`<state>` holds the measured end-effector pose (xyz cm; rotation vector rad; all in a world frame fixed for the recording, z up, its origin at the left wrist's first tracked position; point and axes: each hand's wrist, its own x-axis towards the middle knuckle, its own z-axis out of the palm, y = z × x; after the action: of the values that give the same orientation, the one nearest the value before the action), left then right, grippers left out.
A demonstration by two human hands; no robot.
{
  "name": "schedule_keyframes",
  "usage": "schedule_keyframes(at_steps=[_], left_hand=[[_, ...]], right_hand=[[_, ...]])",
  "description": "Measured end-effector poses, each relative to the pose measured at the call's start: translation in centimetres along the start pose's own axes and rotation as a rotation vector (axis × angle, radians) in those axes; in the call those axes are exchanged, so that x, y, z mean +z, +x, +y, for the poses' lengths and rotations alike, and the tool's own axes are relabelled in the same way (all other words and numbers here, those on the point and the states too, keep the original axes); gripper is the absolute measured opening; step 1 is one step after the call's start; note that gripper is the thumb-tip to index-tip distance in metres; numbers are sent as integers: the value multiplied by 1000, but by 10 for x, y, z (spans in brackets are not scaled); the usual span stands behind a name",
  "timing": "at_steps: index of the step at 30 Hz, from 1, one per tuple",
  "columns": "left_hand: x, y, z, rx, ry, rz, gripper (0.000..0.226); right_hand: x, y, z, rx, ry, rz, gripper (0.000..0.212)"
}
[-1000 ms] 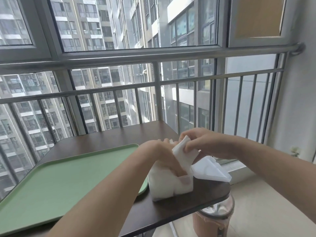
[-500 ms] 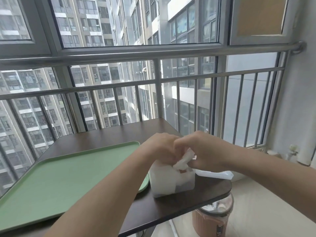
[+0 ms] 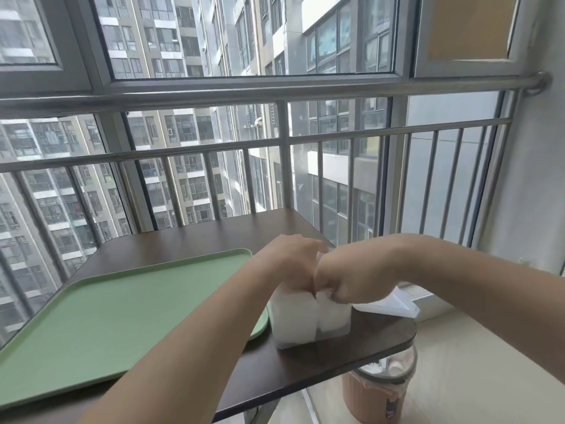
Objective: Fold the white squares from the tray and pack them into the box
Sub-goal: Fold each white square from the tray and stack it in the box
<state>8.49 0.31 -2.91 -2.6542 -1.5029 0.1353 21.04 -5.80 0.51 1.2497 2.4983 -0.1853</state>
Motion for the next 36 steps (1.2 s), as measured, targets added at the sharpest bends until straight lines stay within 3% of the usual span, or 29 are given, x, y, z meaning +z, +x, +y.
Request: schedule_keyframes(at_steps=[4,8,11,15,18,24,26,28,29,31,34,36], left_hand=[[-3,-4,2,17,-5,6,34],[-7,-10,3,36,-17,-7,16],[-4,-7,1,37,-25,-11,20],[1,1,0,-9,-68,-10,53],[2,1,-1,-25,-103,4,46],[7,1,-7,-59,-260,-13,49],[7,-4,-13,-54,-472,24,50],[6,-12,-18,-59,-682,120,70],[5,-16,-19,-93,-688,178,75],[11,-18,-26,-207,-613,270,59],[18,-17,-36,-303,-741,304,53],[19,-20,-38,-335,-805,313,45]], right_hand=[[-5,1,6,13,57,-20,26],[5,-5,11,-56,147,315,17],[16,-3,8,-64,147,419,11],[12,-3,0,1,-2,284,20],[8,-6,-1,32,-4,181,29],[11,-7,-2,44,-24,199,20],[11,-13,2,53,8,317,16],[17,-22,5,97,48,549,11],[22,-29,4,127,90,667,11],[35,-41,1,193,236,763,18],[60,-51,-18,287,481,590,30],[77,-48,-32,361,476,535,45]])
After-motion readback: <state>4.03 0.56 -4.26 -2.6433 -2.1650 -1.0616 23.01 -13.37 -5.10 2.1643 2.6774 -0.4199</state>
